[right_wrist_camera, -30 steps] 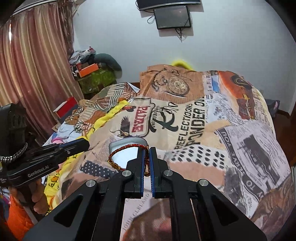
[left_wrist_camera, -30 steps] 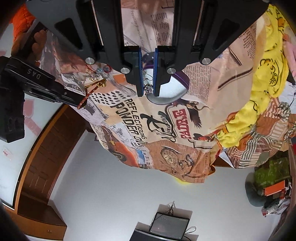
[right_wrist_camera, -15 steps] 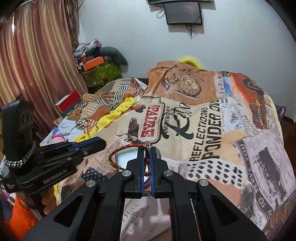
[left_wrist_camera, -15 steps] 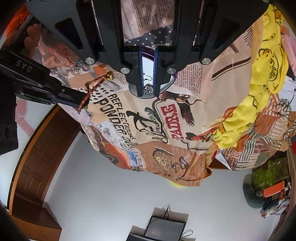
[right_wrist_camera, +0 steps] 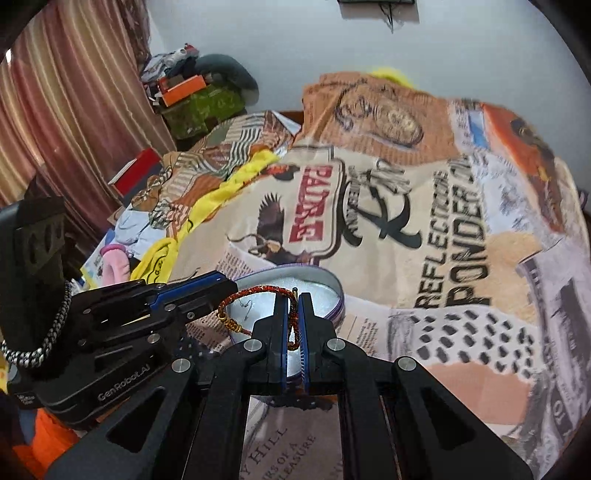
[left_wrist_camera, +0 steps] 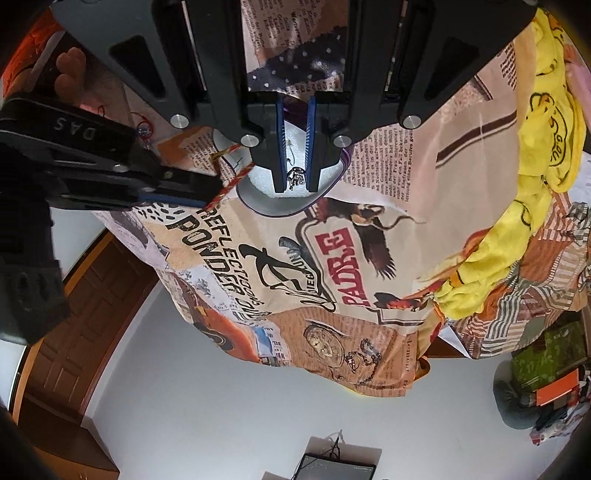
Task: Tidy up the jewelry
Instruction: 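Lower the items into the heart tin and open both tools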
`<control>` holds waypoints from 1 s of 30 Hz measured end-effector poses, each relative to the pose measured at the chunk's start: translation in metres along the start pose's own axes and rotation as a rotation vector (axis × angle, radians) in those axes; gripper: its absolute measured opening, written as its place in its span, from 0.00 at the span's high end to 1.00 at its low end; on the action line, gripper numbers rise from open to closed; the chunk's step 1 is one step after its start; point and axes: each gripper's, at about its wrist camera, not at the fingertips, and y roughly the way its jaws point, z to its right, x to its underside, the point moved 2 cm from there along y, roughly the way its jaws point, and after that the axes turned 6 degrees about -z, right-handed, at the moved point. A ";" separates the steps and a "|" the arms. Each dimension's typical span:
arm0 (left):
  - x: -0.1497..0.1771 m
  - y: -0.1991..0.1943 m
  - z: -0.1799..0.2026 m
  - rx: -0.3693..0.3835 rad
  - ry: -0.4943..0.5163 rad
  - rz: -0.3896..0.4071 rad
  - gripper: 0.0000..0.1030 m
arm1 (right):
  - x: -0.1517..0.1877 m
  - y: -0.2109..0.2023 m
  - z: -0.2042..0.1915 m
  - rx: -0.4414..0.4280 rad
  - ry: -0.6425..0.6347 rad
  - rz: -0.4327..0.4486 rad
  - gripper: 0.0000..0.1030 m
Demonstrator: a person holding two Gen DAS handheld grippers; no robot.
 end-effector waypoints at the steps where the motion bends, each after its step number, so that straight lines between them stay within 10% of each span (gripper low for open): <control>1: 0.000 0.001 -0.001 -0.001 0.000 -0.003 0.92 | 0.000 0.004 0.002 -0.009 0.011 -0.015 0.95; 30: -0.003 -0.015 0.003 -0.038 0.020 -0.014 0.92 | 0.014 0.008 -0.007 0.034 -0.048 -0.121 0.93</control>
